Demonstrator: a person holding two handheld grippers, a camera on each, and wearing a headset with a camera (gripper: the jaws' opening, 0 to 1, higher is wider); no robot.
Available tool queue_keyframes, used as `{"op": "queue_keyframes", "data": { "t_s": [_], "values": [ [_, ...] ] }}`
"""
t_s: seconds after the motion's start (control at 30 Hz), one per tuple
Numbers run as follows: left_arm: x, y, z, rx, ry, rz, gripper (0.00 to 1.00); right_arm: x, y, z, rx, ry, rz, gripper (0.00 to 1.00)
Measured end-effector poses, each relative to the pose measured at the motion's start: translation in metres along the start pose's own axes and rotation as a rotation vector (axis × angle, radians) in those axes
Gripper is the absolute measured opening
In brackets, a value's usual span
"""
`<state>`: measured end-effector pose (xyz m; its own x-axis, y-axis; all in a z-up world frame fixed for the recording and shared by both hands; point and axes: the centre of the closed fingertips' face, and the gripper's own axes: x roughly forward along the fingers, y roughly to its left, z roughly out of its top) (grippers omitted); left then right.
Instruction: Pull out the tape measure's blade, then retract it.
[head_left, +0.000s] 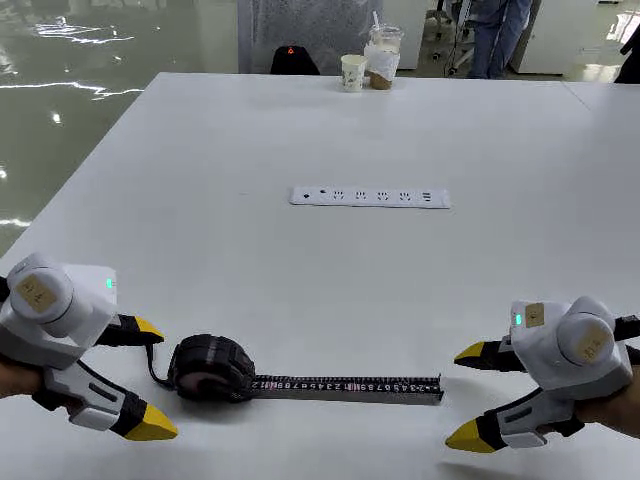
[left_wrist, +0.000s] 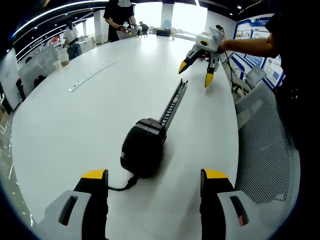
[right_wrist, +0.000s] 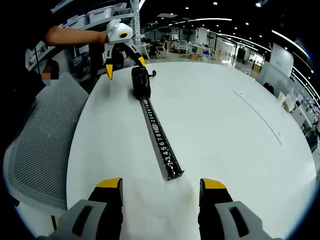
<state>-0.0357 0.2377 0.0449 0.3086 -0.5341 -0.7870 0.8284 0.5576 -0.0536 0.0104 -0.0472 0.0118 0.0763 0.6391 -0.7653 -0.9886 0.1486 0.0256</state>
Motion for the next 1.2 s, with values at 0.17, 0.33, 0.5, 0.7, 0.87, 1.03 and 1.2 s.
{"op": "queue_keyframes", "data": {
  "t_s": [0.17, 0.33, 0.5, 0.7, 0.87, 1.03, 1.2],
  "values": [
    [-0.003, -0.004, 0.000, -0.041, -0.042, 0.022, 0.75, -0.002, 0.005, 0.000, 0.030, -0.018, -0.019, 0.65],
    [-0.005, -0.009, -0.002, -0.070, -0.068, 0.047, 0.78, -0.004, 0.009, 0.000, 0.063, -0.039, -0.042, 0.68],
    [-0.006, -0.015, -0.001, -0.099, -0.099, 0.072, 0.81, -0.006, 0.016, 0.002, 0.084, -0.062, -0.063, 0.72],
    [-0.006, -0.021, 0.000, -0.139, -0.144, 0.108, 0.84, -0.008, 0.023, 0.004, 0.117, -0.093, -0.088, 0.77],
    [-0.006, -0.025, 0.000, -0.166, -0.170, 0.133, 0.87, -0.010, 0.027, 0.005, 0.144, -0.116, -0.112, 0.81],
    [-0.007, -0.029, 0.002, -0.201, -0.209, 0.166, 0.88, -0.010, 0.033, 0.007, 0.175, -0.140, -0.136, 0.84],
    [-0.008, -0.031, 0.004, -0.222, -0.239, 0.200, 0.90, -0.011, 0.036, 0.009, 0.201, -0.166, -0.161, 0.86]
  ]
}}
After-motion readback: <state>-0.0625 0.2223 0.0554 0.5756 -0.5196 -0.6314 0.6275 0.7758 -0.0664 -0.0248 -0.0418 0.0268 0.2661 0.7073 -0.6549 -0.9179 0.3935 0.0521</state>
